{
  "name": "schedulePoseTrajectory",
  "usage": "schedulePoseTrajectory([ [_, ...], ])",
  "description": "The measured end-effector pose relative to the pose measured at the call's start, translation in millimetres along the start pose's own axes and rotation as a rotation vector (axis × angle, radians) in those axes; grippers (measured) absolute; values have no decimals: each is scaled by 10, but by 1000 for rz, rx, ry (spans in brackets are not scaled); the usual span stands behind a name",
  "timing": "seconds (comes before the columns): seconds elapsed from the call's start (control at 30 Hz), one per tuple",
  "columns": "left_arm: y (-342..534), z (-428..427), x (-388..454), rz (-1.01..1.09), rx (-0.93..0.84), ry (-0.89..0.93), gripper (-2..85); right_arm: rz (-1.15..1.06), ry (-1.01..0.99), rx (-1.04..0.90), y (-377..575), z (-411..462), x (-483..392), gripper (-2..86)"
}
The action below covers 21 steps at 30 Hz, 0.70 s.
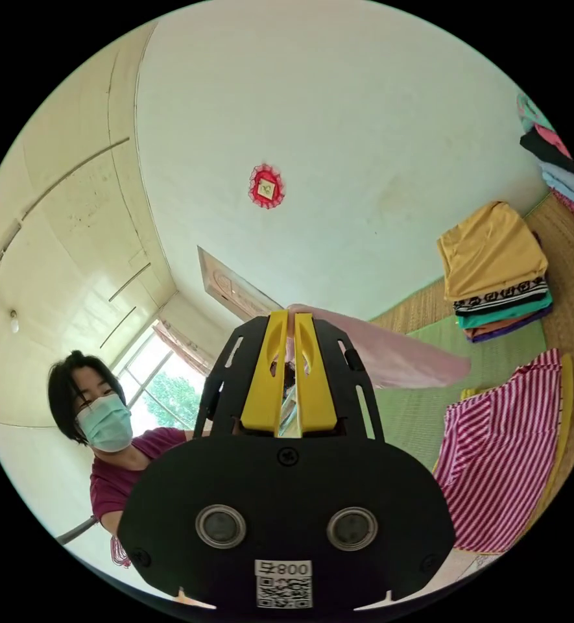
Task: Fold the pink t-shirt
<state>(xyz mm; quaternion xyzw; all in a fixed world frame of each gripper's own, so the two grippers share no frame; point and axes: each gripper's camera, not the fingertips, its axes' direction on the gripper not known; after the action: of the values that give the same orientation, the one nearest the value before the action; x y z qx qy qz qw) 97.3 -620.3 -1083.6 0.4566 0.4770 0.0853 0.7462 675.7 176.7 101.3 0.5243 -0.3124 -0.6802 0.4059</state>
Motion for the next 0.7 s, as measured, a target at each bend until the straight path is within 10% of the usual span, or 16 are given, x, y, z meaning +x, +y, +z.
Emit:
schedulePoseTrajectory([
  [0.33,220,2950,-674,-219,-343,68,34,352,121,133,1255,-2030,1935,14],
  [0.7,28,4105,-384,-118,-455,34,32,345,133,153,2136,-2820,2268,13],
])
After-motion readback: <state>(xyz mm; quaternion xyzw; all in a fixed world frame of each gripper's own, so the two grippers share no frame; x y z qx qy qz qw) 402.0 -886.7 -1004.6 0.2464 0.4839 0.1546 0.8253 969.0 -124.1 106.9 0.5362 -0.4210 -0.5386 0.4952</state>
